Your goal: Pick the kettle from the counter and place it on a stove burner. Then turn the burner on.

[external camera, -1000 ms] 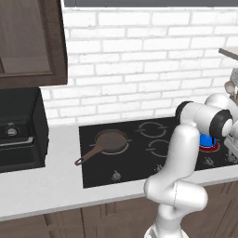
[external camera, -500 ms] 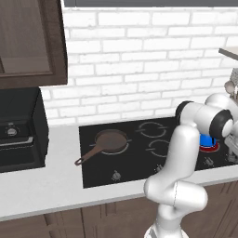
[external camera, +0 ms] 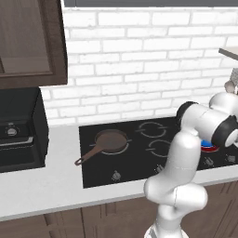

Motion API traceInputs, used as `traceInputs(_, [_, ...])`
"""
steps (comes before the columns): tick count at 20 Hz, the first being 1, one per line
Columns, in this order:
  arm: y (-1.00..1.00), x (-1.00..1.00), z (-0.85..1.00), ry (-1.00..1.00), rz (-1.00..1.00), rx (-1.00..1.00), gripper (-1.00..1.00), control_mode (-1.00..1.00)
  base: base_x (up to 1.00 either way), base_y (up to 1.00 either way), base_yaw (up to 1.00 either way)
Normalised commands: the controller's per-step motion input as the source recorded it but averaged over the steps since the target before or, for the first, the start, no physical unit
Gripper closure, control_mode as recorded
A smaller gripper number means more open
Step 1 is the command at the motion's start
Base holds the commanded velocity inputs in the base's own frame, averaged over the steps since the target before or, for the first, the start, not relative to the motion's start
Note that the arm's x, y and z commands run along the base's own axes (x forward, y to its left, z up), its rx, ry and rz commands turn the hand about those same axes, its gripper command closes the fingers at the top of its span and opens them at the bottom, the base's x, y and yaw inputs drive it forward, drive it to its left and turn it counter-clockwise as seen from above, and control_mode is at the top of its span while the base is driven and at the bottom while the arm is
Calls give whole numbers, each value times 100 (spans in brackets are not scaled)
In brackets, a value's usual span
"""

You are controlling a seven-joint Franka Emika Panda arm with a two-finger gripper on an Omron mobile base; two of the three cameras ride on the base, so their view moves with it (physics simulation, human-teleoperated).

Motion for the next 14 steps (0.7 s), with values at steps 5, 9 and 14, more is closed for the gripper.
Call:
traceInputs(5, [8,-49,70,-5,-17,-8,-100,-100,0,0,0])
traceInputs(9, [62,-26,67,0,-28,-19,-100,-100,0,0,0])
traceInputs(14, [88,-6,51,0,-28,-21,-100,-100,0,0,0])
